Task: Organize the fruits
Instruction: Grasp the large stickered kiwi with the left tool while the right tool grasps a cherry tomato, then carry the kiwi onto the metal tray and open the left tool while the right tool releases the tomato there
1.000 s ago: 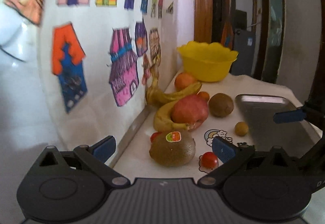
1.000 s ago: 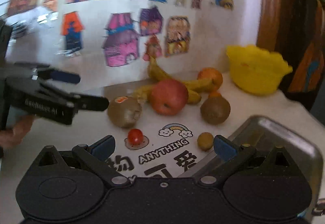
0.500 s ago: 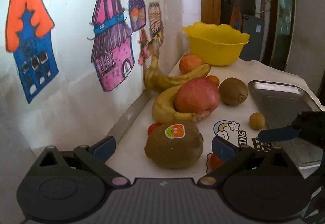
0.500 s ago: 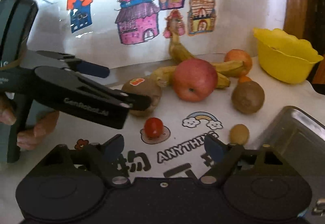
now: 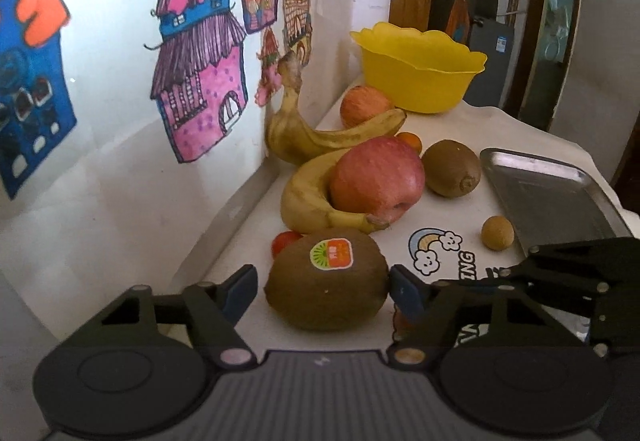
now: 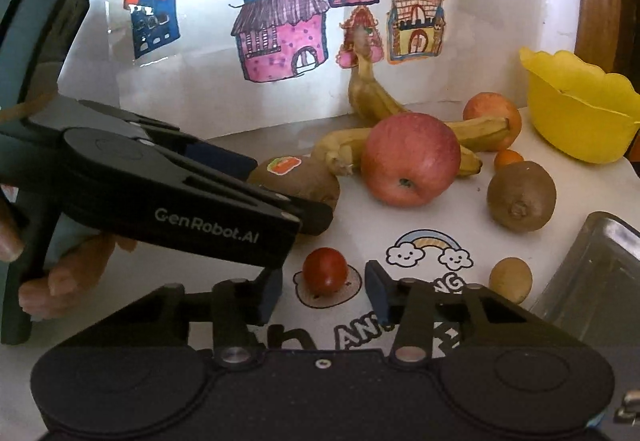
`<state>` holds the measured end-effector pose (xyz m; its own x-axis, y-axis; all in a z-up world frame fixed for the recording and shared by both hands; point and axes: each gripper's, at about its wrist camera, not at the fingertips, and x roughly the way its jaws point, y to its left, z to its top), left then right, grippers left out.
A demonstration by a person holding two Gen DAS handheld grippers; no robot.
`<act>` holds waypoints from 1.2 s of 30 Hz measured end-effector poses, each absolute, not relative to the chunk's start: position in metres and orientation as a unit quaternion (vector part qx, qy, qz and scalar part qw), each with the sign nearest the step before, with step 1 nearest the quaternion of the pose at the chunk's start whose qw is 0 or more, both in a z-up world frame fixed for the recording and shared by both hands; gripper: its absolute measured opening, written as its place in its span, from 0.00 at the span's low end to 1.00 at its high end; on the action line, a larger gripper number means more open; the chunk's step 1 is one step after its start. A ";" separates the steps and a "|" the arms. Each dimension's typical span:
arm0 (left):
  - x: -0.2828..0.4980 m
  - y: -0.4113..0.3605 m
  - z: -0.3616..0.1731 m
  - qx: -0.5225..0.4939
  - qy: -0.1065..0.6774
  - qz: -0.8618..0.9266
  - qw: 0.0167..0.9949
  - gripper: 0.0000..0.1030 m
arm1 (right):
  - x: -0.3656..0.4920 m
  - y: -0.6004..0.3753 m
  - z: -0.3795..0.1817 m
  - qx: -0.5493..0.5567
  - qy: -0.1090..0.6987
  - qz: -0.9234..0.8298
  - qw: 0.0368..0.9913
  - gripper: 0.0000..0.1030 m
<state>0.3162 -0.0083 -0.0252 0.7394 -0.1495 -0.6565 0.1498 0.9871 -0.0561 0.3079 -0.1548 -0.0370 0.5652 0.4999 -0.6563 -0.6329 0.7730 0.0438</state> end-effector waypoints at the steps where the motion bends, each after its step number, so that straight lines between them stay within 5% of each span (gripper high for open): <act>1: 0.317 -0.008 -0.026 -0.002 0.353 -0.082 0.932 0.71 | 0.309 -0.155 -0.037 -0.098 0.336 0.321 0.880 0.40; 7: 0.316 -0.007 -0.027 -0.006 0.349 -0.084 0.933 0.69 | 0.308 -0.156 -0.038 -0.099 0.327 0.310 0.887 0.24; 36: 0.274 -0.057 -0.008 -0.029 0.342 -0.104 0.933 0.68 | 0.240 -0.245 -0.006 -0.041 0.285 0.208 0.935 0.24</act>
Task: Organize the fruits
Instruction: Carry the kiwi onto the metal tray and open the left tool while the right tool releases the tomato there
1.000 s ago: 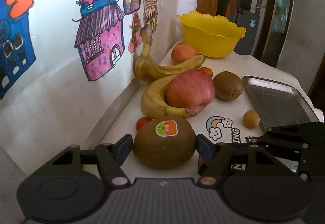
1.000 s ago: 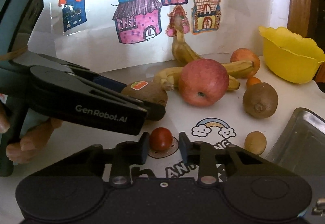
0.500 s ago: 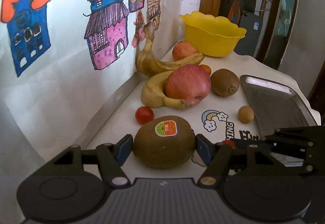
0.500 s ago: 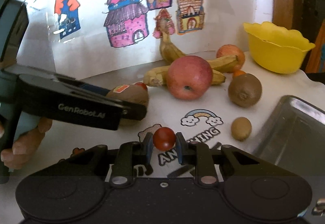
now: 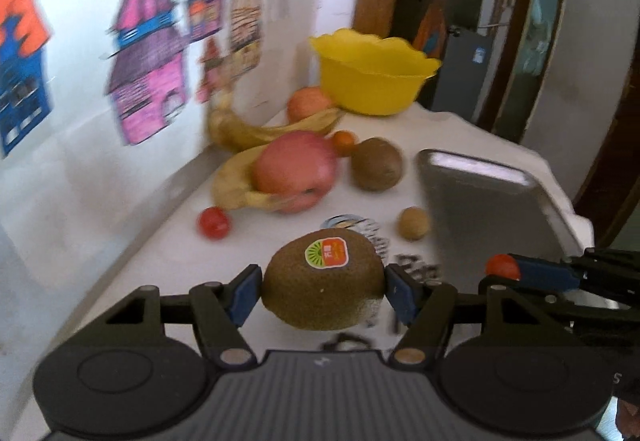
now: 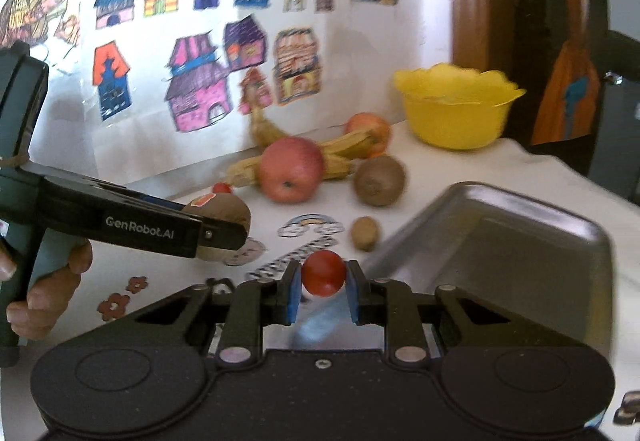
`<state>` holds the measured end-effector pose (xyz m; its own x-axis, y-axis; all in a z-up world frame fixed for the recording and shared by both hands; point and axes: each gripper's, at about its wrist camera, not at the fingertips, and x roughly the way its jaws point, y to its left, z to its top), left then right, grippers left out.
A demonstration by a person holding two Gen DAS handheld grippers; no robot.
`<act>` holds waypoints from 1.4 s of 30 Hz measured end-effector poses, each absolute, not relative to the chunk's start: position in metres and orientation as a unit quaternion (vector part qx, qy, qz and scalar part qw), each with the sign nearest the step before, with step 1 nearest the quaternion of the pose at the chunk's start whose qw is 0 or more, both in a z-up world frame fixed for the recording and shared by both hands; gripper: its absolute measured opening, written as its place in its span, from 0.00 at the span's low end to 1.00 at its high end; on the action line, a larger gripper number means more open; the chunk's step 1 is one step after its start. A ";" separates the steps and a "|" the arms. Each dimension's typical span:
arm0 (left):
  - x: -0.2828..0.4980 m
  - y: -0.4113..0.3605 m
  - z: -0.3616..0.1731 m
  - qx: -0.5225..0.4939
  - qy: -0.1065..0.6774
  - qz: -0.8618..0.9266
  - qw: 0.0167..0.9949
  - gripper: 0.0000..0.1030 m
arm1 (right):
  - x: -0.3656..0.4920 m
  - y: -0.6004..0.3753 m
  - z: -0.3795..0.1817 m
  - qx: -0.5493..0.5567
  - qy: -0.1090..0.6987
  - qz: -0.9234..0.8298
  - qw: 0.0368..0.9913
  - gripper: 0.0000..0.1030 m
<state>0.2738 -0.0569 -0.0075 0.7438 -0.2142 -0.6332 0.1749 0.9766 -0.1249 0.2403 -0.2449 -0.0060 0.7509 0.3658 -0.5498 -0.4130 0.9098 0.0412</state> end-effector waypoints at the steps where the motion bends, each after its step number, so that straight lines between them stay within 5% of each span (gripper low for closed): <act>1: 0.274 -0.063 -0.006 -0.029 0.339 -0.109 0.934 0.68 | 0.238 -0.250 -0.004 -0.041 0.282 0.202 0.937 0.24; 16: 0.294 -0.164 -0.017 -0.011 0.337 -0.180 0.924 0.68 | 0.218 -0.337 -0.005 -0.012 0.281 0.088 0.956 0.24; 32: 0.291 -0.181 -0.031 0.018 0.346 -0.184 0.920 0.69 | 0.233 -0.348 -0.028 0.008 0.319 0.085 0.944 0.25; 37: 0.291 -0.182 -0.032 0.024 0.345 -0.184 0.920 0.71 | 0.234 -0.348 -0.028 0.006 0.321 0.080 0.944 0.34; 42: 0.281 -0.173 -0.022 0.010 0.328 -0.191 0.925 0.84 | 0.224 -0.349 -0.023 0.009 0.318 0.065 0.946 0.51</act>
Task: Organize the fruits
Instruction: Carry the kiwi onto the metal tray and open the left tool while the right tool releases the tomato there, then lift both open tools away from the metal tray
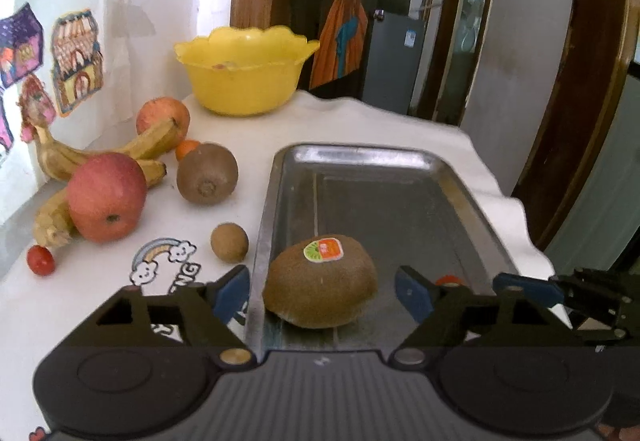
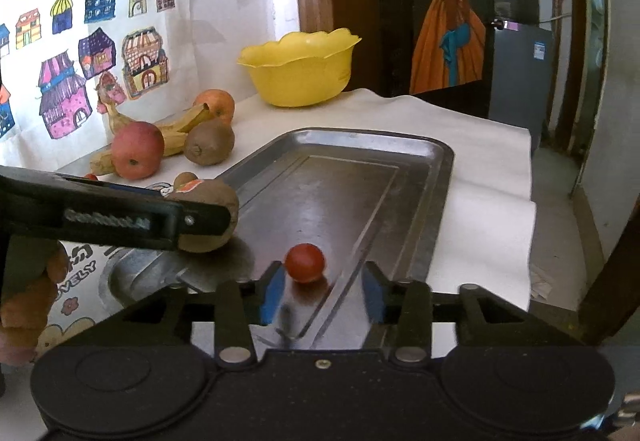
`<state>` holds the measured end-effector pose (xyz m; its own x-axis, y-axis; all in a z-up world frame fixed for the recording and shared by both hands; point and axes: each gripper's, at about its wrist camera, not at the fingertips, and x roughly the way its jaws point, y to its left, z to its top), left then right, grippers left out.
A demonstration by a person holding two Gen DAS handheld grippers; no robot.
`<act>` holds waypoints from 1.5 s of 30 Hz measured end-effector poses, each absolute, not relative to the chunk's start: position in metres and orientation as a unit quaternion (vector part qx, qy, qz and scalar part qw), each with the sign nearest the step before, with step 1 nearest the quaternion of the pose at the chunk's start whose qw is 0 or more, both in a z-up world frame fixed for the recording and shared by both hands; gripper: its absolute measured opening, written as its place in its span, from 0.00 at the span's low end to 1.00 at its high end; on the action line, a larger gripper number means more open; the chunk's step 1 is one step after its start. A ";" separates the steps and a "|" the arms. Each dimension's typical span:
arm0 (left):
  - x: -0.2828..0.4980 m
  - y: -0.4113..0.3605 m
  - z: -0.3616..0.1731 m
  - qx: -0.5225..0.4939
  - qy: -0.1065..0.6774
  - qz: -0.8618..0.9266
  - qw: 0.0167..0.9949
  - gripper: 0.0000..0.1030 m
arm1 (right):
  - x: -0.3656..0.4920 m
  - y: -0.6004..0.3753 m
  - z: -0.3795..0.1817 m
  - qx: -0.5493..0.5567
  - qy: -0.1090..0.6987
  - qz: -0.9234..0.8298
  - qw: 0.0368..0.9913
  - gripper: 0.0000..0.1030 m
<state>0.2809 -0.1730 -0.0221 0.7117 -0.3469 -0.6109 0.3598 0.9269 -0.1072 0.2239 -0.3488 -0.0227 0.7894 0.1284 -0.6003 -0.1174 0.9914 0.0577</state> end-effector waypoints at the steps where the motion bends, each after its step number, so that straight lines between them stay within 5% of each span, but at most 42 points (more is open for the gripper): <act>1: 0.277 -0.169 -0.018 0.007 0.323 -0.191 0.927 0.85 | 0.220 -0.349 -0.020 0.009 0.315 0.063 0.947 0.57; 12: 0.228 -0.109 0.030 -0.026 0.253 -0.157 0.954 0.99 | 0.157 -0.320 0.033 0.008 0.216 0.043 0.975 0.99; 21: 0.181 -0.053 0.046 -0.026 0.222 -0.126 0.967 1.00 | 0.097 -0.274 0.055 -0.010 0.171 -0.008 0.985 0.99; 45: 0.132 -0.002 0.020 0.014 0.245 -0.096 0.965 1.00 | 0.059 -0.218 0.034 -0.008 0.254 -0.033 0.967 0.99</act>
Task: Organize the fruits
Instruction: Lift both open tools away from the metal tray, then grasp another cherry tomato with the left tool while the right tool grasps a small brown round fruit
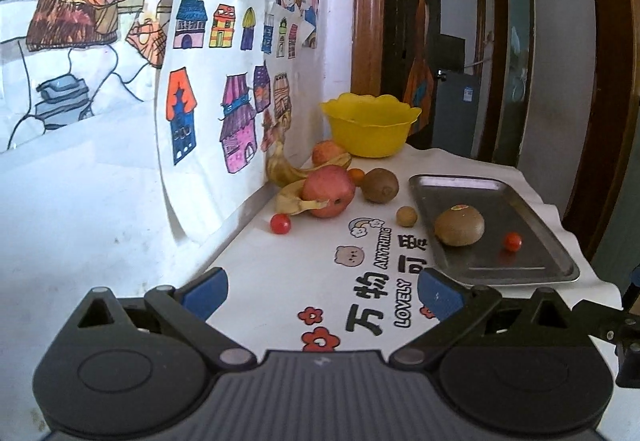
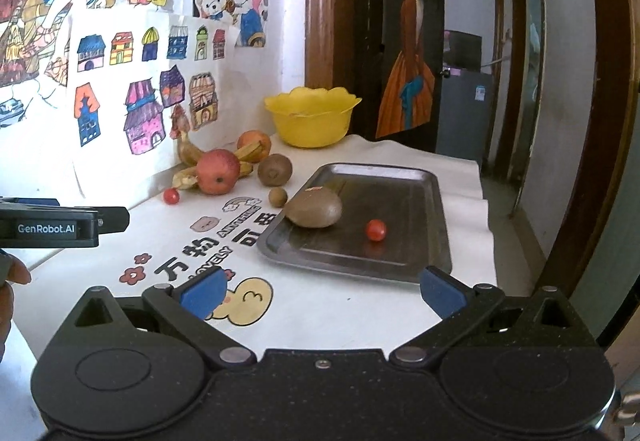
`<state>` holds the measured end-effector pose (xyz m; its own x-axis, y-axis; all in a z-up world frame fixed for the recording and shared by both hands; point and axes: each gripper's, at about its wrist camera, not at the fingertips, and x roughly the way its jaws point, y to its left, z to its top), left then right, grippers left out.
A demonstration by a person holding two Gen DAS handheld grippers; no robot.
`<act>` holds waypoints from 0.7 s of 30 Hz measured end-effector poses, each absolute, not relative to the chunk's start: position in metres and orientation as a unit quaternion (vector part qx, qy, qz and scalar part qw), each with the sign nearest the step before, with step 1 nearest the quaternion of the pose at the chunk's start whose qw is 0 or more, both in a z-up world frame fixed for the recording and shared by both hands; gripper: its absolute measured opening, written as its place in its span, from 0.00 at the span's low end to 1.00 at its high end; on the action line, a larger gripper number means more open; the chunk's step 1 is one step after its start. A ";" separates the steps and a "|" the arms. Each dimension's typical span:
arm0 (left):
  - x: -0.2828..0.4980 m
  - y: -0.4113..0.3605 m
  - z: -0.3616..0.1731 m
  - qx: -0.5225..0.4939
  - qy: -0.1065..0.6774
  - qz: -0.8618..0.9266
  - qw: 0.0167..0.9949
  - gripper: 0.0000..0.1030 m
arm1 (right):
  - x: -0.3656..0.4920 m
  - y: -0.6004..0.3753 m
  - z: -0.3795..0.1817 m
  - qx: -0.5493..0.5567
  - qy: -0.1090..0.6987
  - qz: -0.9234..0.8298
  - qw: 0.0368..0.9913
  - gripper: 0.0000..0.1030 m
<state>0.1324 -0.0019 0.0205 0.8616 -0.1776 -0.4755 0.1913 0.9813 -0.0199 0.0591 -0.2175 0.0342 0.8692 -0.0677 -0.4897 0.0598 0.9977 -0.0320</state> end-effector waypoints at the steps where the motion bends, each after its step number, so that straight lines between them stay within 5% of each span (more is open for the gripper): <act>1: 0.133 -0.001 0.021 0.015 0.245 -0.094 0.965 1.00 | 0.060 -0.216 0.034 -0.007 0.255 -0.031 0.966 0.99; 21: 0.163 0.012 0.039 0.048 0.228 -0.059 0.971 1.00 | 0.093 -0.186 0.075 -0.031 0.211 0.055 0.975 0.99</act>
